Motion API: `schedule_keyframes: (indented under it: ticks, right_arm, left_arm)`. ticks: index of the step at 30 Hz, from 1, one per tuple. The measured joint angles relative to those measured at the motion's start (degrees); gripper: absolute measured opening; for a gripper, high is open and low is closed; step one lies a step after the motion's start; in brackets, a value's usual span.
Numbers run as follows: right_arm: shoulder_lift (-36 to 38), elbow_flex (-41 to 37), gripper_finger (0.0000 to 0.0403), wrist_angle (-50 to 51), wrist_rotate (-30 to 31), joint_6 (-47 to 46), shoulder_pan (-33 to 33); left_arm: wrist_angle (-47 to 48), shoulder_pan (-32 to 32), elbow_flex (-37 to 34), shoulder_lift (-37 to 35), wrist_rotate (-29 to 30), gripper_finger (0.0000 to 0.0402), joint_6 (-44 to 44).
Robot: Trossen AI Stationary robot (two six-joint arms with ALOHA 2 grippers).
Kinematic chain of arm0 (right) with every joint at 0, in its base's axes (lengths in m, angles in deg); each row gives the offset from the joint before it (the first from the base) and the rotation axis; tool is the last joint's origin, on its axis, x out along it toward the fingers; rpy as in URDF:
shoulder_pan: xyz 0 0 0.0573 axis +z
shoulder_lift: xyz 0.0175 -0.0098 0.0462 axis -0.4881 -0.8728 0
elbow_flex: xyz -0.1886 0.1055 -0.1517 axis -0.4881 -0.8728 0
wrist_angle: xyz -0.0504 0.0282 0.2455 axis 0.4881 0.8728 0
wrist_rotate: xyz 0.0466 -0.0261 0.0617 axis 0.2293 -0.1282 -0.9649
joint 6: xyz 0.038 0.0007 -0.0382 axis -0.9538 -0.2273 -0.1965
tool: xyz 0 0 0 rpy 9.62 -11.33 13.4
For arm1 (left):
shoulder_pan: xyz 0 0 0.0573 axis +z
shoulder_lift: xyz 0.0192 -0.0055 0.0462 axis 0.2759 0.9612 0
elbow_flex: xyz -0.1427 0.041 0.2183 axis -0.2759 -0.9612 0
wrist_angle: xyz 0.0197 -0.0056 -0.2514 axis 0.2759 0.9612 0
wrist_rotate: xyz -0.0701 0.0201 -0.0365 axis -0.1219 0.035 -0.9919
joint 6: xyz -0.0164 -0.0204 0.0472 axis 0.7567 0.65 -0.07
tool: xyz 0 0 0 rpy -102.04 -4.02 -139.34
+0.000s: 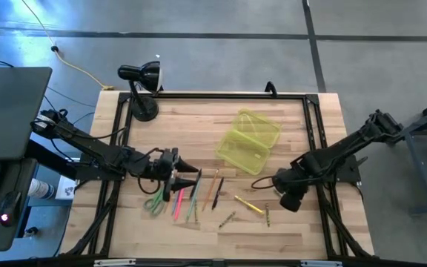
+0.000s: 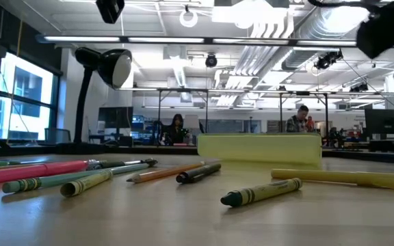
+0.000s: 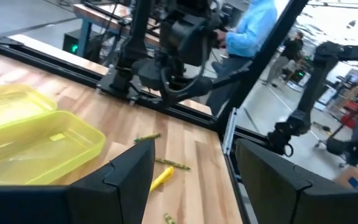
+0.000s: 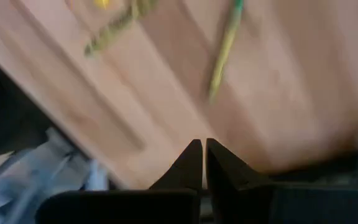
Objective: Pick & place school supplies into a supply box
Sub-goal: Put the light green crayon into the yellow supply box
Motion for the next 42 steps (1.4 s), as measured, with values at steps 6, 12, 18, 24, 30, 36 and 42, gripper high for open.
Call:
schedule_keyframes:
  ticks: [6, 12, 18, 24, 30, 36, 42]
  right_arm:
    - [0.0, 0.0, 0.0001, -4.1, 16.2, 13.8, 0.6]
    - [0.0, 0.0, 0.0000, -7.3, 12.7, 16.2, -0.8]
    - [0.0, 0.0, 0.0000, -7.3, 10.0, 6.8, -1.0]
    - [0.0, 0.0, 0.0000, -7.9, 10.1, 6.1, -1.4]
    - [0.0, 0.1, 0.0000, -6.9, 9.2, 5.4, -1.4]
    - [0.0, 0.1, 0.0000, -0.3, 12.2, 3.1, -0.4]
    - [0.0, 0.1, 0.0000, 1.4, 15.7, -7.8, -0.5]
  left_arm:
    - [0.0, 0.0, 0.0, 0.0, 0.9, 0.0259, 0.0]
    - [0.7, 0.0, 0.0, 0.0, 0.9, 0.0259, 0.0]
    - [0.9, 0.0, 0.0, 0.0, 0.8, 0.0260, 0.0]
    - [0.9, 0.0, 0.0, 0.0, 0.8, 0.0260, 0.0]
    - [0.9, 0.0, 0.0, 0.0, 0.8, 0.0260, 0.0]
    - [0.9, 0.0, 0.0, 0.0, 0.8, 0.0260, 0.0]
    - [0.9, 0.0, 0.0, 0.0, 0.8, 0.0260, 0.0]
